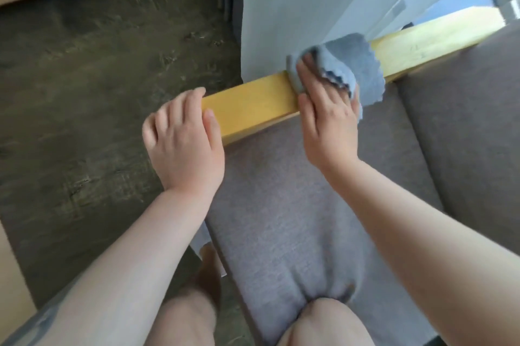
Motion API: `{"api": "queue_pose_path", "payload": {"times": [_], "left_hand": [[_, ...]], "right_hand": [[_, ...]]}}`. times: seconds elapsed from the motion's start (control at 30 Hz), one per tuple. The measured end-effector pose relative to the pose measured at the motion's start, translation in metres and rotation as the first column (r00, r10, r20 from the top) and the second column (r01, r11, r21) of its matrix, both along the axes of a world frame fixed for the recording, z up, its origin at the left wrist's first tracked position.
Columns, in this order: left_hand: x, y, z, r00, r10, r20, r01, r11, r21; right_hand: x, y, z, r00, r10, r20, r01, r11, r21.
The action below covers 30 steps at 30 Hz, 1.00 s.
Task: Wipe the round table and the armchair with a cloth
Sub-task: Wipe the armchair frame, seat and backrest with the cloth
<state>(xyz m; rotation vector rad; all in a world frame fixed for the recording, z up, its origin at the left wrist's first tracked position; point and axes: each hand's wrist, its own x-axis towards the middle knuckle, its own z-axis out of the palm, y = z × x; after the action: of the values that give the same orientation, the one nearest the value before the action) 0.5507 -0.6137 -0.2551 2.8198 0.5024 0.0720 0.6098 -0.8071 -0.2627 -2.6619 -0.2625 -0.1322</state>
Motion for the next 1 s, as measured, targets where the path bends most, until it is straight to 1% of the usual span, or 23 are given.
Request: {"api": "queue_pose_path", "payload": {"times": [0.03, 0.07, 0.1, 0.13, 0.2, 0.23, 0.27, 0.33, 0.37, 0.4, 0.43, 0.5, 0.53, 0.57, 0.6, 0.63, 0.7, 0.73, 0.77, 0.83, 0.9, 0.93, 1.0], "left_hand": [[0.003, -0.002, 0.001, 1.0, -0.019, -0.011, 0.019, 1.0, 0.021], [0.007, -0.007, 0.001, 0.999, -0.042, -0.026, 0.043, 0.998, 0.038], [0.013, -0.013, 0.001, 0.996, -0.073, -0.044, 0.075, 0.996, 0.047], [0.02, -0.02, 0.001, 0.992, -0.111, -0.059, 0.114, 0.992, 0.047], [0.032, -0.031, 0.004, 0.976, -0.199, -0.086, 0.202, 0.979, 0.032], [0.038, -0.035, 0.005, 0.96, -0.259, -0.105, 0.263, 0.964, 0.027], [0.045, -0.039, 0.008, 0.935, -0.332, -0.127, 0.337, 0.942, 0.017], [0.064, -0.052, 0.01, 0.859, -0.483, -0.167, 0.487, 0.873, -0.022], [0.075, -0.062, 0.01, 0.826, -0.539, -0.165, 0.539, 0.841, -0.05], [0.086, -0.072, 0.011, 0.805, -0.573, -0.157, 0.568, 0.819, -0.078], [0.096, -0.081, 0.012, 0.804, -0.577, -0.141, 0.566, 0.817, -0.113], [0.111, -0.091, 0.011, 0.838, -0.532, -0.118, 0.511, 0.843, -0.167], [0.113, -0.093, 0.009, 0.842, -0.528, -0.108, 0.511, 0.846, -0.149], [0.112, -0.094, 0.006, 0.832, -0.547, -0.09, 0.539, 0.836, -0.101], [0.11, -0.094, 0.005, 0.81, -0.581, -0.078, 0.58, 0.814, -0.04], [0.109, -0.094, 0.005, 0.789, -0.609, -0.074, 0.612, 0.791, 0.014], [0.108, -0.095, 0.002, 0.766, -0.64, -0.059, 0.642, 0.764, 0.06], [0.108, -0.095, 0.002, 0.76, -0.649, -0.044, 0.65, 0.758, 0.053], [0.107, -0.094, 0.002, 0.753, -0.658, -0.019, 0.658, 0.753, 0.027], [0.107, -0.092, 0.002, 0.733, -0.68, 0.013, 0.68, 0.732, -0.033], [0.107, -0.094, 0.002, 0.712, -0.702, -0.017, 0.701, 0.712, -0.046], [0.108, -0.094, 0.002, 0.714, -0.699, -0.038, 0.698, 0.715, -0.038], [0.111, -0.095, 0.0, 0.721, -0.69, -0.06, 0.691, 0.723, -0.009]], "right_hand": [[-0.004, 0.005, 0.001, 0.991, -0.133, -0.023, 0.134, 0.99, 0.044], [-0.01, 0.019, 0.004, 0.985, -0.166, -0.04, 0.169, 0.981, 0.092], [-0.016, 0.033, 0.006, 0.995, -0.083, -0.054, 0.089, 0.99, 0.113], [-0.023, 0.041, 0.006, 0.995, 0.079, -0.057, -0.071, 0.99, 0.121], [-0.016, 0.021, 0.011, 0.92, 0.388, -0.047, -0.385, 0.921, 0.057], [-0.003, -0.001, 0.009, 0.913, 0.406, -0.033, -0.407, 0.914, 0.0], [0.011, -0.026, 0.006, 0.944, 0.33, -0.019, -0.33, 0.943, -0.033], [0.028, -0.058, 0.005, 1.0, -0.002, -0.026, 0.002, 1.0, -0.003], [0.028, -0.056, 0.006, 0.992, -0.122, -0.034, 0.123, 0.992, 0.033], [0.024, -0.044, 0.007, 0.986, -0.161, -0.03, 0.162, 0.986, 0.045], [0.016, -0.031, 0.007, 0.991, -0.127, -0.032, 0.129, 0.99, 0.053], [0.004, -0.029, 0.008, 0.998, 0.063, -0.022, -0.062, 0.997, 0.05], [0.01, -0.046, 0.008, 0.987, 0.158, -0.017, -0.158, 0.987, 0.013], [0.02, -0.068, 0.007, 0.983, 0.186, 0.01, -0.185, 0.982, -0.044], [0.029, -0.087, 0.005, 0.99, 0.138, 0.026, -0.136, 0.988, -0.068], [0.036, -0.097, 0.006, 0.999, 0.028, 0.016, -0.027, 0.998, -0.059], [0.033, -0.08, 0.013, 0.983, -0.182, -0.016, 0.182, 0.983, 0.009], [0.025, -0.059, 0.015, 0.981, -0.19, -0.041, 0.191, 0.981, 0.032], [0.013, -0.04, 0.016, 0.987, -0.139, -0.076, 0.144, 0.988, 0.057], [0.0, -0.034, 0.015, 0.993, 0.057, -0.1, -0.049, 0.996, 0.078], [0.016, -0.066, 0.009, 0.985, 0.161, -0.06, -0.162, 0.987, -0.016], [0.026, -0.081, 0.006, 0.99, 0.134, -0.041, -0.136, 0.989, -0.053], [0.036, -0.084, 0.01, 0.996, -0.042, -0.072, 0.041, 0.999, -0.014]]}}
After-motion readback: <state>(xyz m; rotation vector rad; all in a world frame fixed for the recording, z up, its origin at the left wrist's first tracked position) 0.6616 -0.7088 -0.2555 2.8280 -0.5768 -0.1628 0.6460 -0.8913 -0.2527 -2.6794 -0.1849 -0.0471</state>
